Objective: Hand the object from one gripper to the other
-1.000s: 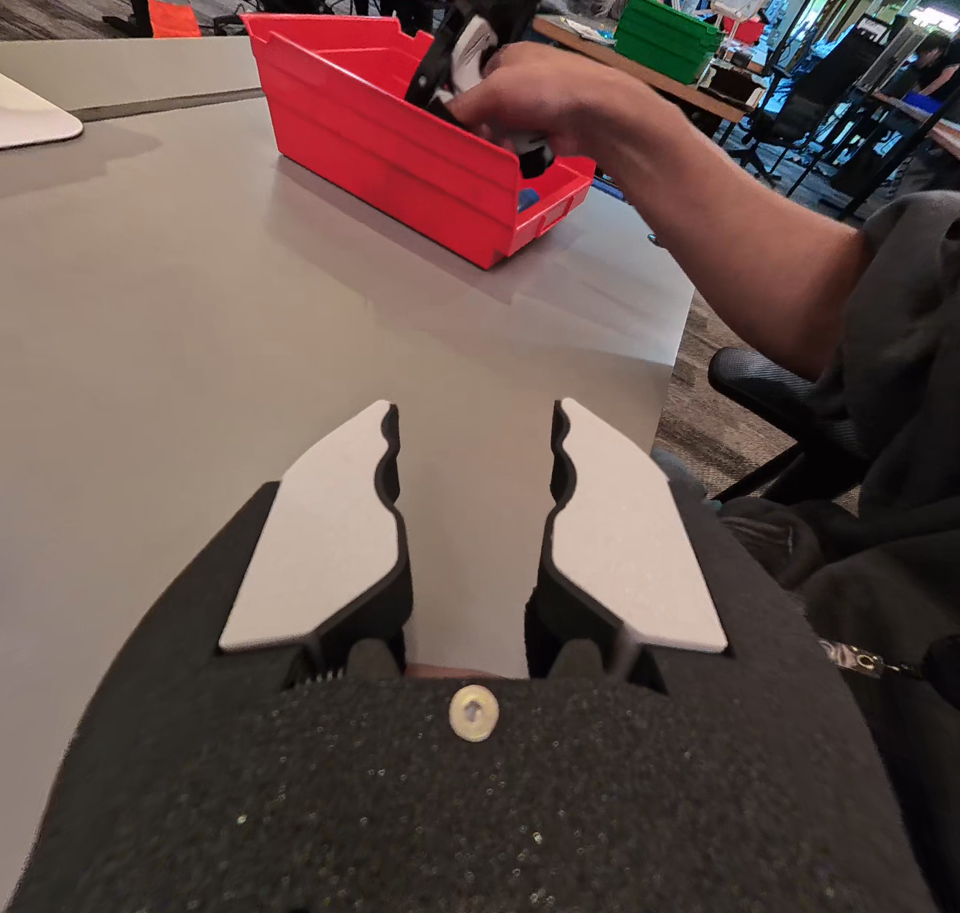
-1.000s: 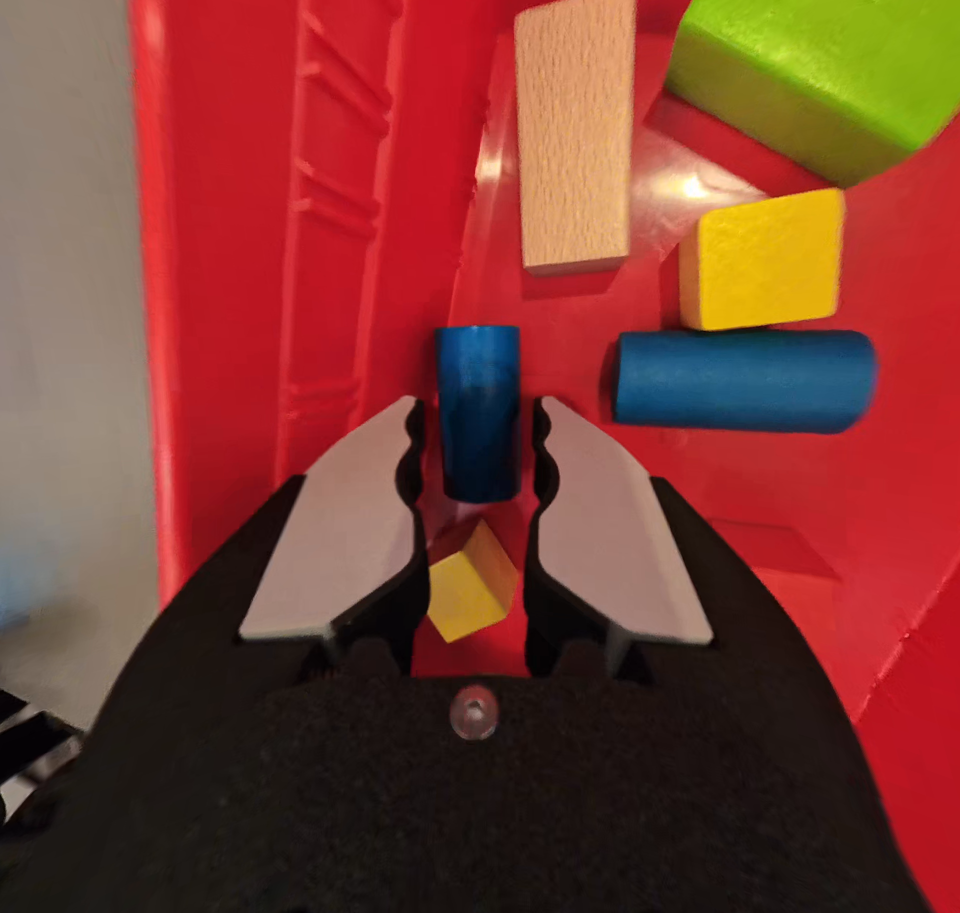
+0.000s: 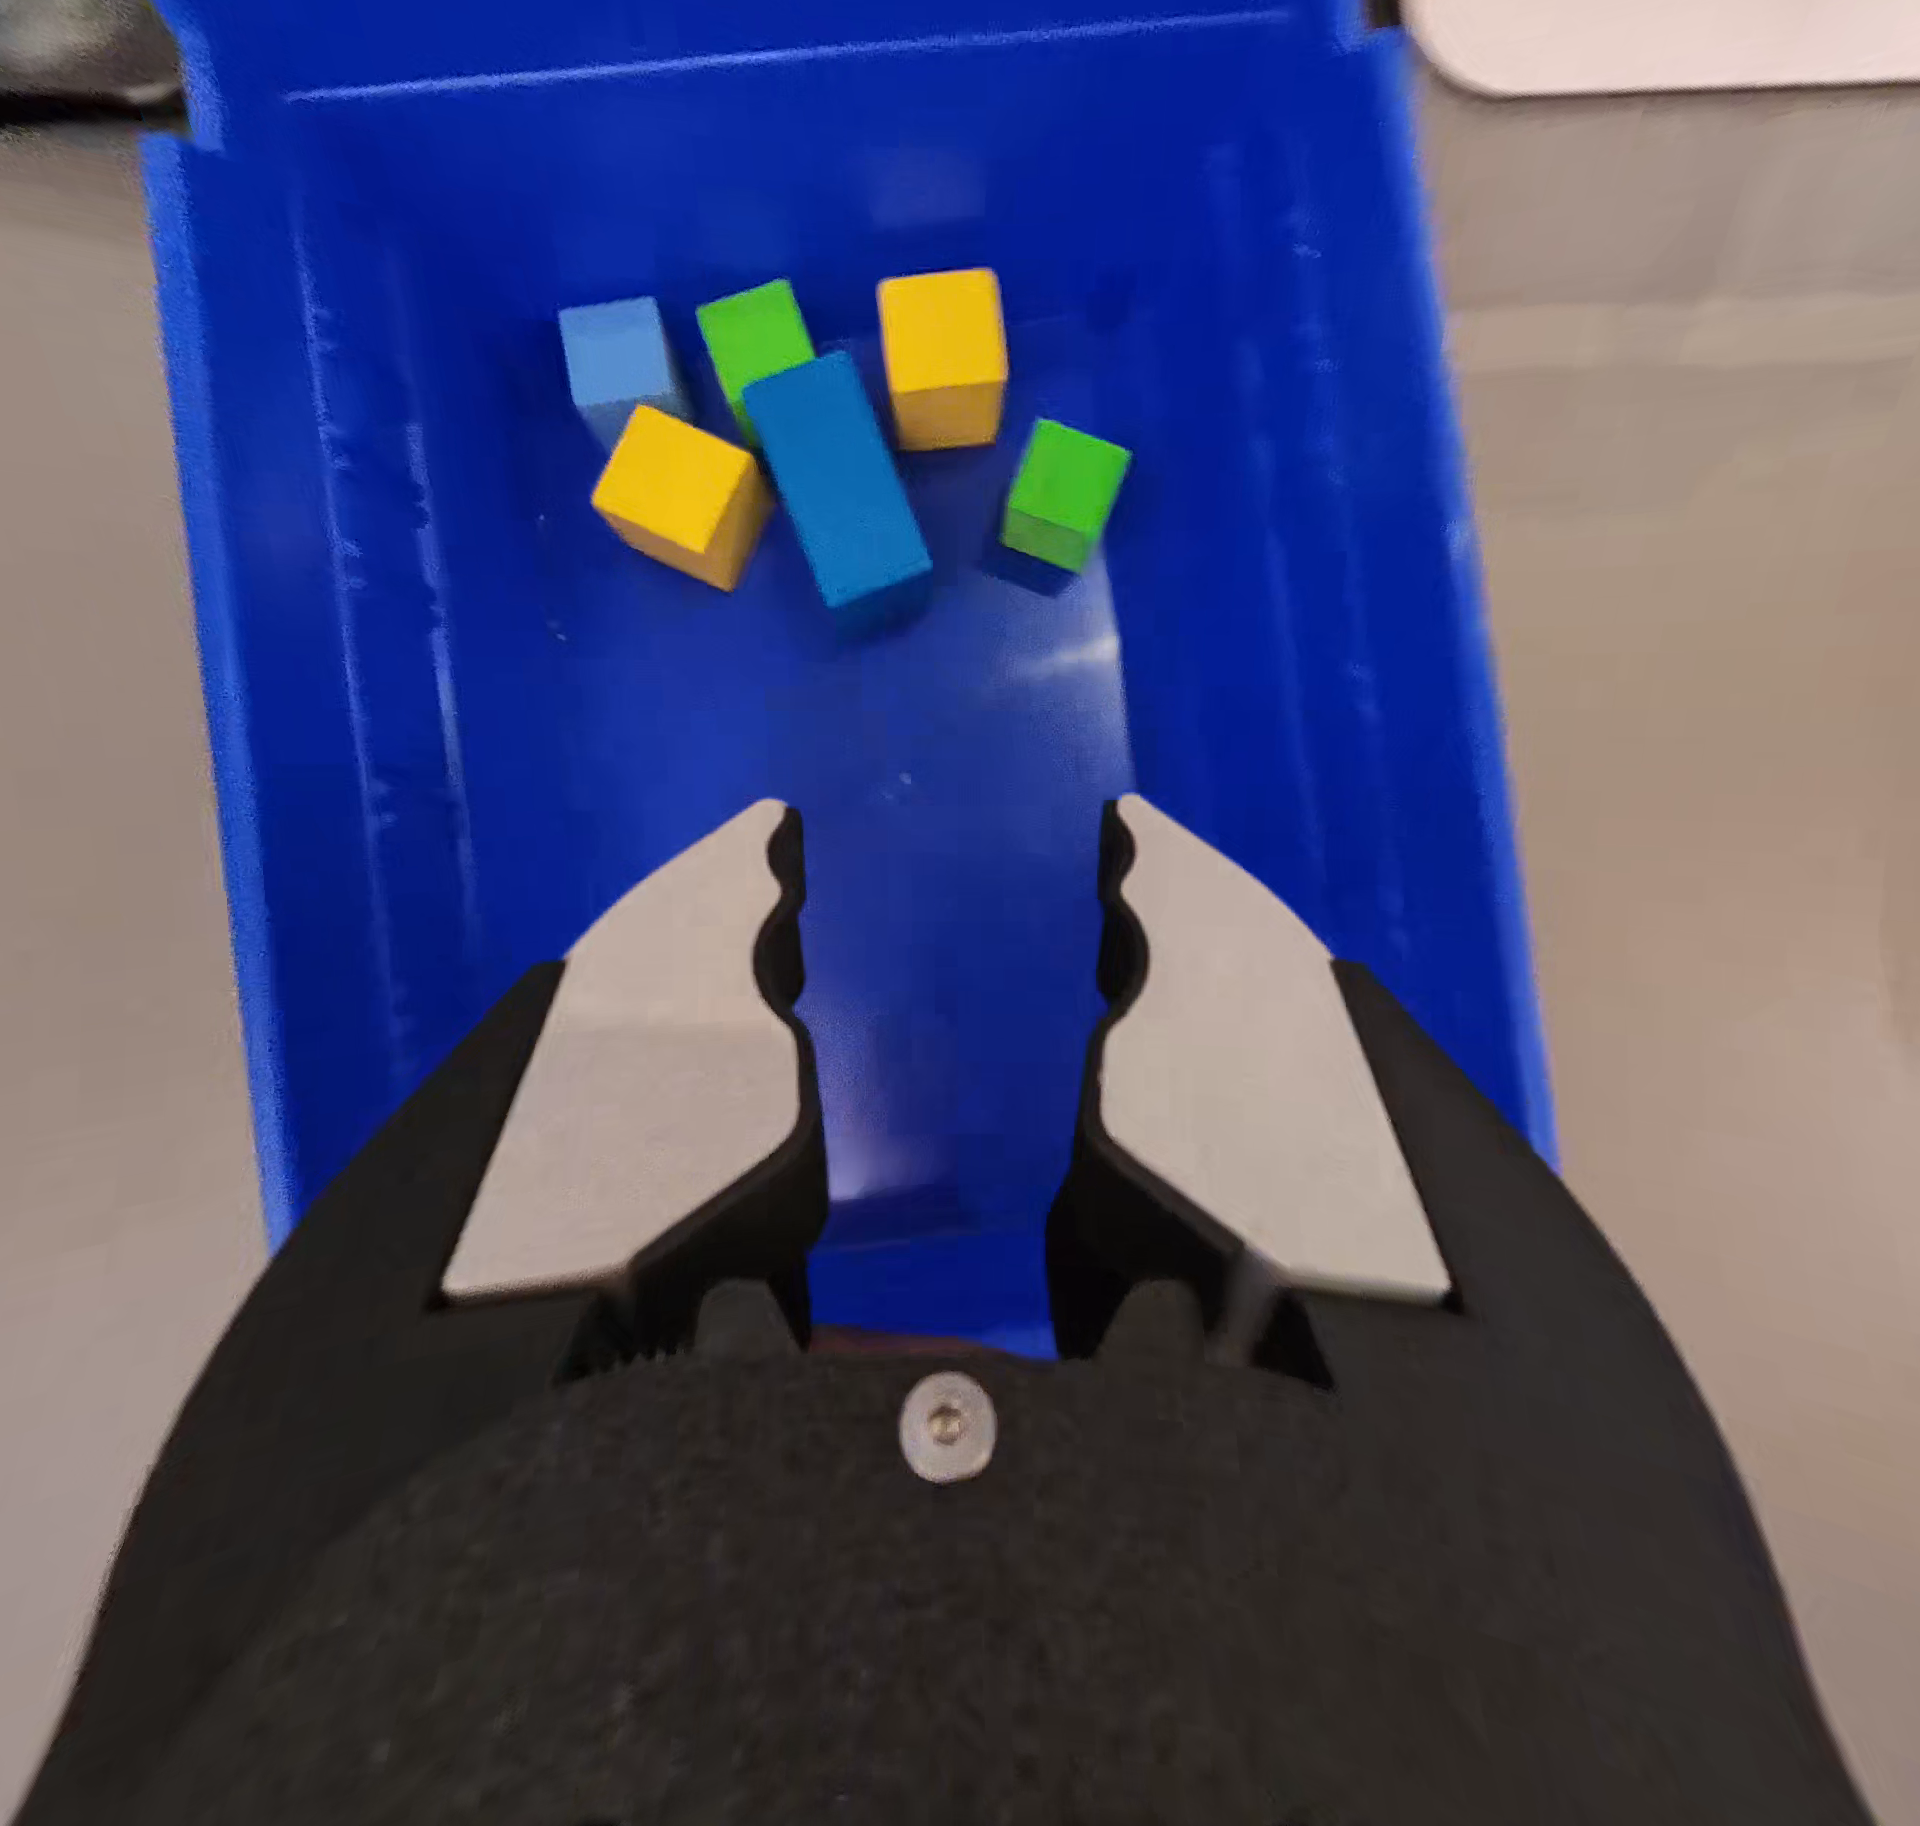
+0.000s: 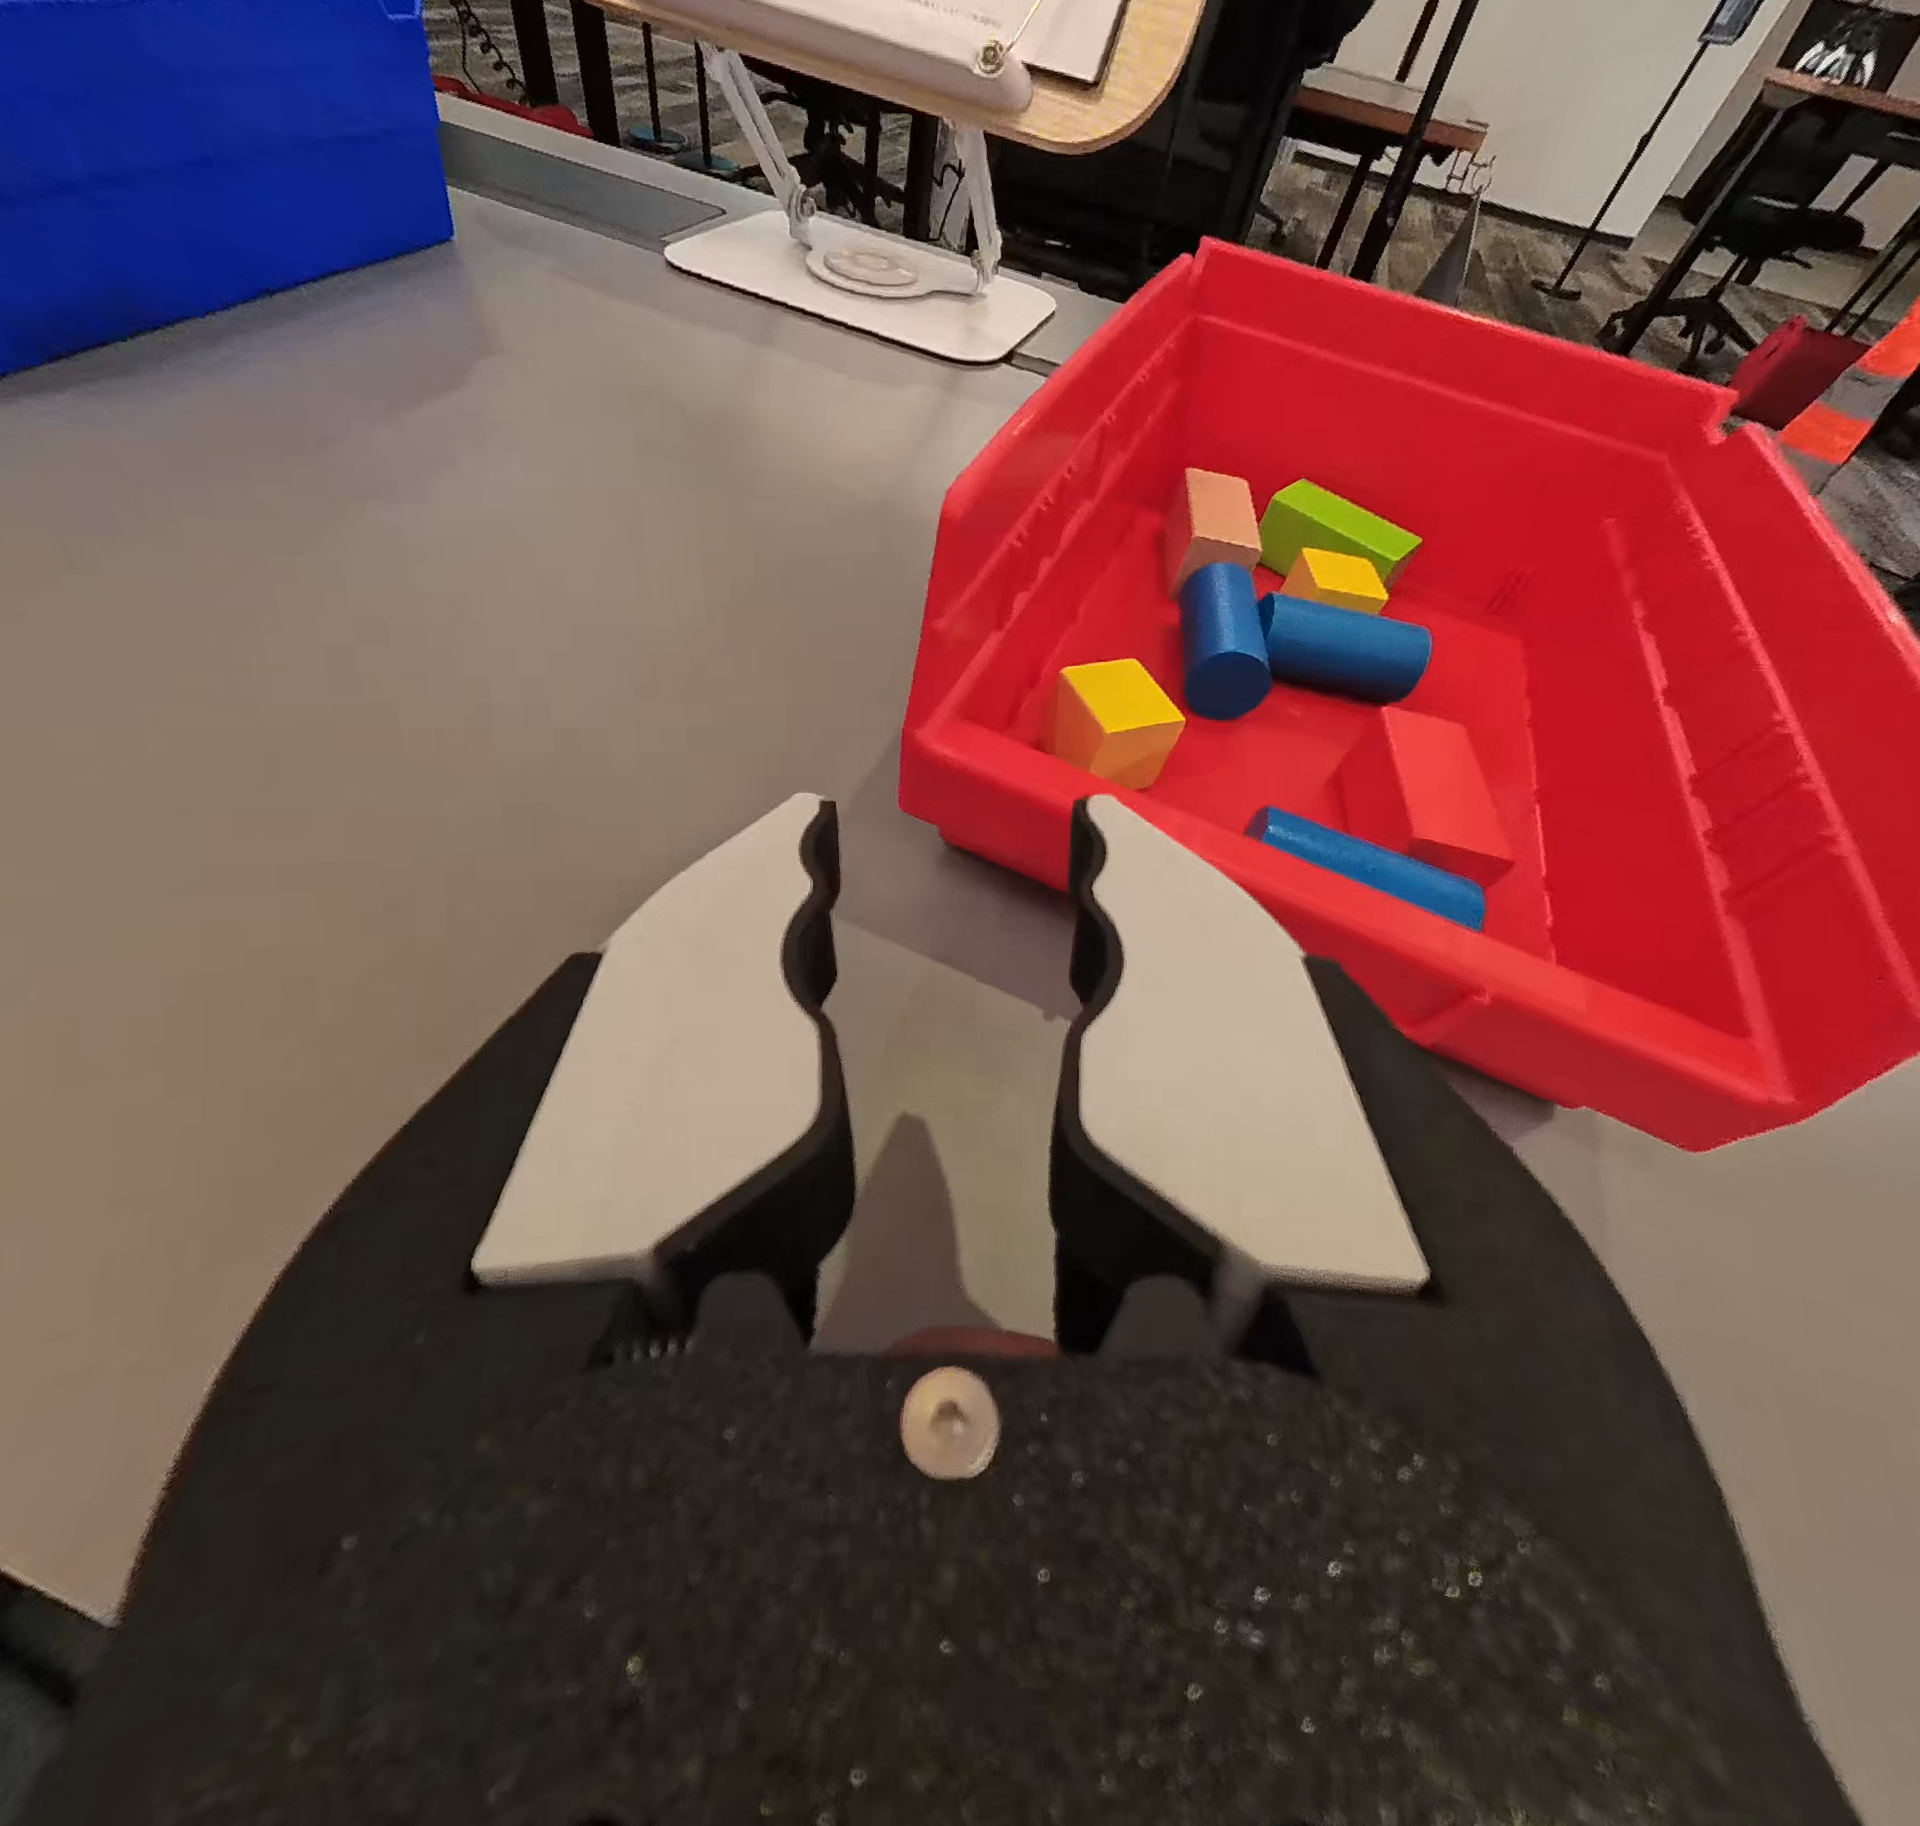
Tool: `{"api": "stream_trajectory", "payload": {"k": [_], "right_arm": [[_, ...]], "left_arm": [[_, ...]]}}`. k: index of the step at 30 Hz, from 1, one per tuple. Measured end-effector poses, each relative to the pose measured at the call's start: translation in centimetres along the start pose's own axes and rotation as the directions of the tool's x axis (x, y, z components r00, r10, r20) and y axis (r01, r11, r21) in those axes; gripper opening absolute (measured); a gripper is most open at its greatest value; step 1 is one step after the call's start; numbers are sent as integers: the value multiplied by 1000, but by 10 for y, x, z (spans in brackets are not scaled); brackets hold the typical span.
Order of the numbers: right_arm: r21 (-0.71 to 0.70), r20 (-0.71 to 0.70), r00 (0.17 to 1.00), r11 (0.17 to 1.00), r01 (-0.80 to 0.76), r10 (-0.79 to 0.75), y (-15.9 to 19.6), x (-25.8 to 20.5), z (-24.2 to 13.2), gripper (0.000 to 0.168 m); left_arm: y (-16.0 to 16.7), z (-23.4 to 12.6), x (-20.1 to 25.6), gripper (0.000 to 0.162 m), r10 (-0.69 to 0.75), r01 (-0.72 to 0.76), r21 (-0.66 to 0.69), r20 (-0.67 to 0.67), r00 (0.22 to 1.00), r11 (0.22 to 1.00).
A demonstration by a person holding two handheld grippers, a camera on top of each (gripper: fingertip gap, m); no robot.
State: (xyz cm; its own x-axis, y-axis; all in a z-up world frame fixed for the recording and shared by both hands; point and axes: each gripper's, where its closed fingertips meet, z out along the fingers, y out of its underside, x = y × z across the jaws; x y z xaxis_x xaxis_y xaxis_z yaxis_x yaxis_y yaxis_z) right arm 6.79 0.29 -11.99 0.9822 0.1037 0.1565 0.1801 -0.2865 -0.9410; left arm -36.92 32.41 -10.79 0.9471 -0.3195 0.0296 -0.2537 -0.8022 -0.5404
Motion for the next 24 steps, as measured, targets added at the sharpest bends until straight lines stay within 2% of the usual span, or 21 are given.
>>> {"api": "stream_trajectory", "payload": {"k": [6,11,13,14,21,24], "right_arm": [[-17,51,998,1000,-21,22,4,-10,2,43],[-23,59,997,999,-40,41,6,-7,0,43],[-27,62,997,998,-50,52,7,-5,0,43],[-28,63,996,998,-57,58,7,-4,0,43],[-29,72,995,997,-71,73,7,-3,-2,43],[-18,82,994,997,-74,75,4,-5,-4,43]], "left_arm": [[-19,65,-14,53,-93,103,-224,52,994,969],[-20,92,-25,51,-101,131,-315,108,989,940],[-19,99,-24,41,-112,139,-341,98,989,930],[-19,102,-23,36,-125,147,-350,87,988,925],[-19,97,-33,34,-158,140,-310,-31,987,940],[-22,73,-28,34,-200,161,-206,-185,962,965]]}}
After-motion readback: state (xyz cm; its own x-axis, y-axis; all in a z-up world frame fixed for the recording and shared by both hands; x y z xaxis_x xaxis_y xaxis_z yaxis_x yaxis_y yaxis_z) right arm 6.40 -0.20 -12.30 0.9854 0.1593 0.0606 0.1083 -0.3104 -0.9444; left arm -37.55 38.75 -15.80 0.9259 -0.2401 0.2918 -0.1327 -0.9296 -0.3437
